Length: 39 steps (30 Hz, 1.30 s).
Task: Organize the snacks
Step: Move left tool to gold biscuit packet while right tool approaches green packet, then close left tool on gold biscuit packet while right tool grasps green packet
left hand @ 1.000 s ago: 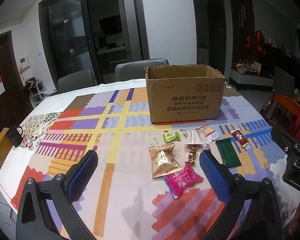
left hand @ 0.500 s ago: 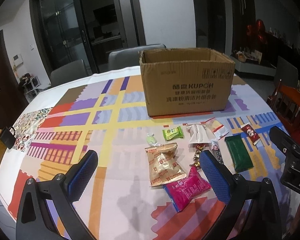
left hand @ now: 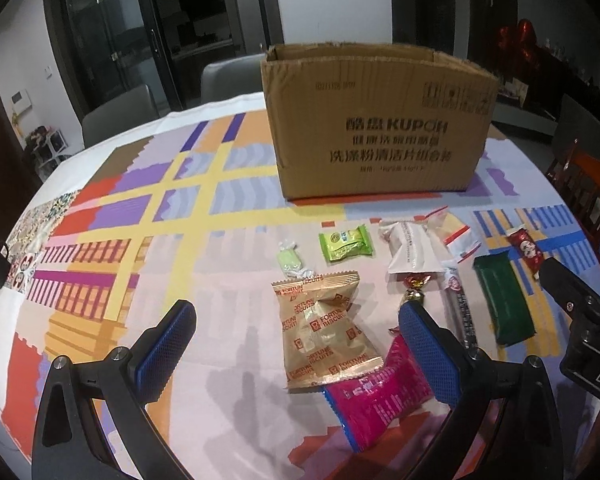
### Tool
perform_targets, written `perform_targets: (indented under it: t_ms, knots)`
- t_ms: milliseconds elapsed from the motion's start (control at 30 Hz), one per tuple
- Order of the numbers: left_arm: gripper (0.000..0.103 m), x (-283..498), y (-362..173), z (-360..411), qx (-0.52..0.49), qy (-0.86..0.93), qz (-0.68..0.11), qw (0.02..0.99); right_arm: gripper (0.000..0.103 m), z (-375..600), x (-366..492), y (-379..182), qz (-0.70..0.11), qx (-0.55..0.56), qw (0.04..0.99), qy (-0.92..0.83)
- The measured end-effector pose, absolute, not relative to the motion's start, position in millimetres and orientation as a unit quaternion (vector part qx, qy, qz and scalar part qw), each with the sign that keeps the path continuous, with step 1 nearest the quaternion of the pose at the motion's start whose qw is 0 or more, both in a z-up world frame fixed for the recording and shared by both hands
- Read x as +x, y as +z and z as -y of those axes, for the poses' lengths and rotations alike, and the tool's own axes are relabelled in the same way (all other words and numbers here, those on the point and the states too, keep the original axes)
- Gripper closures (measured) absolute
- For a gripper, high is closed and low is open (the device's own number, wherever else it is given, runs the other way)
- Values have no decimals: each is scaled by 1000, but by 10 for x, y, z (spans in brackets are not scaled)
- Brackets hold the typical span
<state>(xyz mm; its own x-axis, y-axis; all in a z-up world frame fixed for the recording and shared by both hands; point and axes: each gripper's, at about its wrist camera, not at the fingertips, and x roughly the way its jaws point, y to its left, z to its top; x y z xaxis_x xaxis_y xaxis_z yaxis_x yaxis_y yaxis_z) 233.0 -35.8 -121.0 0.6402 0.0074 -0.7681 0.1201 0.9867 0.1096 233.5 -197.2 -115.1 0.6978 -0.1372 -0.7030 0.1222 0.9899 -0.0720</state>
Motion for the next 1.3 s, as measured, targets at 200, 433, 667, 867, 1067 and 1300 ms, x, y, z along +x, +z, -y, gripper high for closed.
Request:
perform_targets:
  t_ms: [200, 433, 667, 867, 1067, 1300]
  knots:
    - [5, 2447, -1352, 353, 78, -29, -441, 894, 11, 1962, 2476, -1321, -399, -10, 915, -63]
    - [11, 2519, -1502, 348, 76, -32, -460, 884, 17, 1974, 2607, -1511, -422, -3, 904, -60]
    - [14, 2575, -1625, 359, 77, -35, -476, 875, 17, 1988, 2668, -1669, -440, -3, 896, -65]
    - [15, 2606, -1687, 357, 75, -38, -481, 873, 24, 1997, 2715, -1772, -459, -2, 886, -62]
    - [30, 2632, -1780, 374, 71, -49, -495, 864, 33, 2022, 2735, -1855, -472, 10, 880, -59]
    - [40, 2614, -1803, 380, 61, -59, -499, 863, 49, 2023, 2756, -1936, -487, 28, 872, -45]
